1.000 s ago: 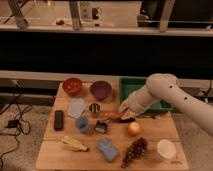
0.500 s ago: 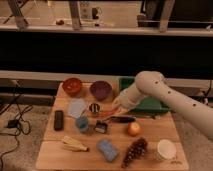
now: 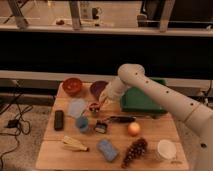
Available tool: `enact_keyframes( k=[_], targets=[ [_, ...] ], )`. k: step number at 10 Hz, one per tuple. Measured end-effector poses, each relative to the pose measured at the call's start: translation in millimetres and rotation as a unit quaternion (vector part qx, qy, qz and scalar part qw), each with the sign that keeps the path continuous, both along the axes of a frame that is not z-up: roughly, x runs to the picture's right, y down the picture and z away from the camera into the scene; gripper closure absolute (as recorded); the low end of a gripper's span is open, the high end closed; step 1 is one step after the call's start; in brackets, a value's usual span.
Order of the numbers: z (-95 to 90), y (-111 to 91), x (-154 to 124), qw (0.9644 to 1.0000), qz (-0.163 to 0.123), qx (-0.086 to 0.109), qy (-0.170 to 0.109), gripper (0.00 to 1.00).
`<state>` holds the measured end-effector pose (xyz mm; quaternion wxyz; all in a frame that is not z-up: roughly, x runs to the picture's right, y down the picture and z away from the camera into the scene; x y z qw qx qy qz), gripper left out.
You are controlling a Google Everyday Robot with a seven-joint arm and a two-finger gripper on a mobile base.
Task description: Place pepper in purple bowl
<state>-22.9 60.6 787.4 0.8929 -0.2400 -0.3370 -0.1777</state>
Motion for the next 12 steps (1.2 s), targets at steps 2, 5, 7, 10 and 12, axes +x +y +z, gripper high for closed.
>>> enact_keyframes(
  k=[2, 5, 7, 10, 12],
  targets=[
    [8.5, -11, -20, 0.9998, -0.013, 0.006, -0.014, 0.93],
    [34.7, -25, -36, 0.9993, -0.020, 0.000, -0.033, 0.93],
    [35.7, -24, -32, 0.9993, -0.020, -0.003, -0.031, 0.93],
    [36.3, -27, -31, 0.9994, -0.018, 0.001, -0.030, 0.93],
    [47.2, -45, -30, 0.9994, -0.018, 0.009, -0.029, 0.93]
  ],
)
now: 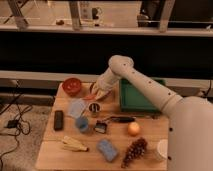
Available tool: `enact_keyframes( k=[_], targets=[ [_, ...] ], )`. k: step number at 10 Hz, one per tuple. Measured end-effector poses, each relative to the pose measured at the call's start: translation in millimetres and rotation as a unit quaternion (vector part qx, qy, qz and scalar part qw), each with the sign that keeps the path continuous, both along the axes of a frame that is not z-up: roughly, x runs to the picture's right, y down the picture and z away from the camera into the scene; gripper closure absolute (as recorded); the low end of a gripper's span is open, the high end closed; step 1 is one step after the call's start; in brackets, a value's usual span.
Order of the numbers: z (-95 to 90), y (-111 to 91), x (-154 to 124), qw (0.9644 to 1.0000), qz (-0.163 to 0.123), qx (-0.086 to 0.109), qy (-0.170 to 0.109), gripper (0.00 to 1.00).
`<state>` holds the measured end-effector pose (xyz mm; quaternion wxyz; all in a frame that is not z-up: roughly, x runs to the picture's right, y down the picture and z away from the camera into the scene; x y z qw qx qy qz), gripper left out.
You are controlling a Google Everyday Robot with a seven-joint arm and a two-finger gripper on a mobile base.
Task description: Place pepper in purple bowl
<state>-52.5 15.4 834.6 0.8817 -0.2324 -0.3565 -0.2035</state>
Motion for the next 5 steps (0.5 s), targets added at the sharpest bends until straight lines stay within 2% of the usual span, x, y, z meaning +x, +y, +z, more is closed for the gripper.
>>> enact_keyframes(
  k=[1, 3, 5],
  targets=[
    [10.8, -15, -2, 1.0000, -0.002, 0.004, -0.003, 0.93],
    [26.8, -34, -8, 0.9999, -0.008, 0.008, -0.008, 0.93],
    [35.9, -40, -9, 0.9999, -0.013, 0.007, -0.009, 0.93]
  ],
)
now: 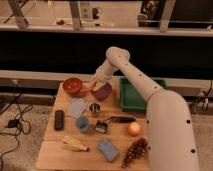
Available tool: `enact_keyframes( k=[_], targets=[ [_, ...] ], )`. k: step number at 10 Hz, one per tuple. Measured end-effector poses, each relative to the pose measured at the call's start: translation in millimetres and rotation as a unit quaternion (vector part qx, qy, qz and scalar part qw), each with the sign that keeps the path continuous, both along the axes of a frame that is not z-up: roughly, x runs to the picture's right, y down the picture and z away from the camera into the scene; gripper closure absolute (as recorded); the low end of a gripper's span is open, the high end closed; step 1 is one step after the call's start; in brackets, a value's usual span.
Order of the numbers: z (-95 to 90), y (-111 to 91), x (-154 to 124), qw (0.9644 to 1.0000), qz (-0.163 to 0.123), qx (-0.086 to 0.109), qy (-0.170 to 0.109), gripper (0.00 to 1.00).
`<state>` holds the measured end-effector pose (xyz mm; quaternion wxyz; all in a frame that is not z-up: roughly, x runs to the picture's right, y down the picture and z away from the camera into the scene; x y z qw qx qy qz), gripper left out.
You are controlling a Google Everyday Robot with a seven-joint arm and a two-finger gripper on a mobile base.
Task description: Place pepper in purple bowl
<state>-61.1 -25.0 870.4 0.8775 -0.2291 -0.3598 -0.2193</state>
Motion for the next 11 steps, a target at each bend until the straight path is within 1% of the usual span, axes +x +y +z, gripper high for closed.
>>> enact_keyframes(
  k=[3, 6, 9, 10, 11],
  targets=[
    [14.8, -6, 10, 1.0000, 0.003, 0.001, 0.007, 0.93],
    [32.2, -13, 30, 0.9998, 0.009, 0.002, 0.016, 0.93],
    [41.4, -15, 33, 0.9998, 0.012, 0.002, 0.017, 0.93],
    [40.8, -15, 34, 0.9998, 0.011, 0.001, 0.018, 0.93],
    [41.1, -14, 34, 0.9998, 0.011, 0.000, 0.018, 0.89]
  ],
)
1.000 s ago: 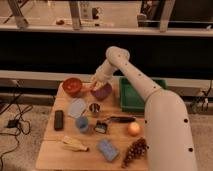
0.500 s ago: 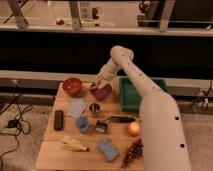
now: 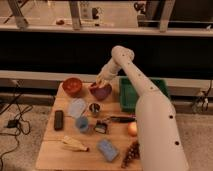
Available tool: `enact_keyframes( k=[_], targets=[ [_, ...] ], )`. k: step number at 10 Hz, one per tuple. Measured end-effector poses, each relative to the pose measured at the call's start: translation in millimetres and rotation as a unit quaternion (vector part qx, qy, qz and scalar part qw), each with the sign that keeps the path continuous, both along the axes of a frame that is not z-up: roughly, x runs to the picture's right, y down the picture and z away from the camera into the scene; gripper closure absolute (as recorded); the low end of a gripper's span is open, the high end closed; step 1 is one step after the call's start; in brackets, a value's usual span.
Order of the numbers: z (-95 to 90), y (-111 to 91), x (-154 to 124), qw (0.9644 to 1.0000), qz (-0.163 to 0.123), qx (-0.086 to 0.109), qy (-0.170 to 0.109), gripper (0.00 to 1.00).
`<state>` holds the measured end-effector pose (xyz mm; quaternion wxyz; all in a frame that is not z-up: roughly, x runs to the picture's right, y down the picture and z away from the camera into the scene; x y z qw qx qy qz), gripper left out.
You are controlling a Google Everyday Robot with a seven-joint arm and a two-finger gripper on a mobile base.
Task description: Place pepper in purple bowl
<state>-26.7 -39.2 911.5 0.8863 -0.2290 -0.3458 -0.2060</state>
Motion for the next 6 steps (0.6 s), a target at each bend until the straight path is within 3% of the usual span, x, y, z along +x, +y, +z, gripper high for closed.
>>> enact_keyframes(
  k=[6],
  targets=[
    [0.2, 0.1, -0.7, 1.0000, -0.001, 0.000, 0.000, 0.32]
  ],
)
